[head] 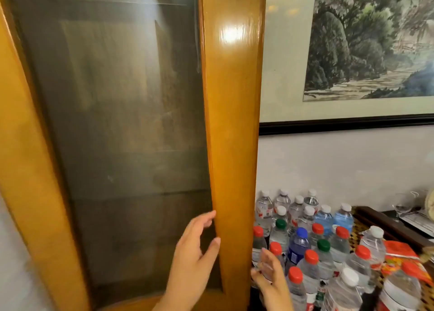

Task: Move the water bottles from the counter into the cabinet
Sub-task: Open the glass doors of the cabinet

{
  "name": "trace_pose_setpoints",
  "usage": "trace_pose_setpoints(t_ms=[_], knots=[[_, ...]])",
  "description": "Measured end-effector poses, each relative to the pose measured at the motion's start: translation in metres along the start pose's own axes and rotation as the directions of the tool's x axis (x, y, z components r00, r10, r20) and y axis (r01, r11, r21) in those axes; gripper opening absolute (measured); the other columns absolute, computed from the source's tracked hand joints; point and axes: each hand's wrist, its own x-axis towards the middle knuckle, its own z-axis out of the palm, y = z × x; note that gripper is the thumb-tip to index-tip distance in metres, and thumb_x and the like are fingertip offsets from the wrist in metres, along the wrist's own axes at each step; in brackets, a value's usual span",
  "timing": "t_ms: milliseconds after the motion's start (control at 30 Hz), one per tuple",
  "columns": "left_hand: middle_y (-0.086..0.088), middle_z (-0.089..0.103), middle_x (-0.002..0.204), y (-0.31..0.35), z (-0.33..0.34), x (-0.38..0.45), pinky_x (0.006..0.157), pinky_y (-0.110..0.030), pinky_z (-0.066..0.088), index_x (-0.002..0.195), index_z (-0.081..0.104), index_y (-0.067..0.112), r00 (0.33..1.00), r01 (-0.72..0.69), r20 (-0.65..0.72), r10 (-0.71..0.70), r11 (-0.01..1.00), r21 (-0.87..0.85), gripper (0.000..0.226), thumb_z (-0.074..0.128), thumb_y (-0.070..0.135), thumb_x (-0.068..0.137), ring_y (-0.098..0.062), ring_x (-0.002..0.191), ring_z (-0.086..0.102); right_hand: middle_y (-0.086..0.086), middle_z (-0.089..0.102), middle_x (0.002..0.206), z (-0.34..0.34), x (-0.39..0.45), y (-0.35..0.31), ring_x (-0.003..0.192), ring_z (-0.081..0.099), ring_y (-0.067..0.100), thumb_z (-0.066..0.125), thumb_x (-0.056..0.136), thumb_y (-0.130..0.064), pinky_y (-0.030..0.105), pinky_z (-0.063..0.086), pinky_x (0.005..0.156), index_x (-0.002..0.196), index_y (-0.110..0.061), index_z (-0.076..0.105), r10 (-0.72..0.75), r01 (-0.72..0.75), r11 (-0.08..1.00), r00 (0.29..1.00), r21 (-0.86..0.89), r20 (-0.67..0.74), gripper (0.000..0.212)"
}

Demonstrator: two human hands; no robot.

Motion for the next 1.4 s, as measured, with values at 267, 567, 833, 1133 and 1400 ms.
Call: trace_pose_setpoints(t_ms=[267, 567, 833, 1133, 1400], knots=[[0.001, -0.016, 0.157, 0.061, 0.039, 0.09, 0.115, -0.039, 0.0, 0.147, -0.014, 0.017, 0.961, -0.086, -0.235, 0.148, 0.963, 0.255, 0.117, 0.075, 0.038, 0.073, -0.018, 0.144, -0.011, -0.005, 0.022, 0.15, 0.045, 0.02, -0.021, 0.133, 0.026, 0.01, 0.062, 0.086, -0.014, 0.033, 0.026, 0.109, 0.144, -0.031, 0.019, -0.127, 0.133, 0.988, 0.989, -0.078, 0.079, 0.074], [-0.01, -0.005, 0.157, 0.069, 0.088, 0.109, 0.114, -0.046, 0.006, 0.147, -0.006, 0.025, 0.86, 0.013, -0.503, 0.078, 0.984, 0.175, 0.124, 0.084, 0.033, 0.061, -0.029, 0.143, 0.002, -0.002, 0.028, 0.144, 0.042, 0.039, -0.011, 0.13, 0.03, 0.012, 0.065, 0.082, -0.007, 0.03, 0.029, 0.105, 0.139, -0.03, 0.029, -0.108, 0.113, 0.992, 0.991, -0.056, 0.077, 0.071], [-0.014, 0.002, 0.156, 0.071, 0.096, 0.114, 0.111, -0.048, 0.017, 0.147, 0.008, 0.031, 0.809, 0.096, -0.582, 0.083, 0.958, 0.269, 0.118, 0.086, 0.026, 0.059, -0.031, 0.141, 0.009, 0.011, 0.041, 0.141, 0.037, 0.046, -0.01, 0.132, 0.038, 0.028, 0.064, 0.054, -0.02, 0.051, 0.032, 0.109, 0.131, -0.022, 0.04, -0.006, -0.012, 0.988, 0.994, 0.155, 0.112, 0.08], [-0.016, 0.001, 0.155, 0.083, 0.091, 0.098, 0.107, -0.046, 0.02, 0.142, 0.001, 0.042, 0.813, 0.153, -0.578, 0.075, 0.929, 0.336, 0.117, 0.082, 0.025, 0.059, -0.032, 0.139, 0.008, 0.014, 0.047, 0.136, 0.01, 0.047, -0.011, 0.127, 0.043, 0.03, 0.065, 0.077, 0.006, 0.052, 0.033, 0.107, 0.129, -0.013, 0.043, -0.032, 0.027, 0.999, 0.977, 0.031, 0.21, 0.06], [-0.01, -0.002, 0.155, 0.092, 0.079, 0.064, 0.109, -0.049, 0.019, 0.143, 0.004, 0.044, 0.836, 0.078, -0.539, 0.103, 0.95, 0.302, 0.118, 0.082, 0.025, 0.056, -0.029, 0.14, 0.006, 0.018, 0.052, 0.131, 0.006, 0.023, -0.002, 0.124, 0.046, 0.034, 0.066, 0.08, 0.001, 0.054, 0.036, 0.105, 0.127, -0.007, 0.047, -0.105, 0.11, 0.994, 0.98, -0.022, 0.169, 0.052]])
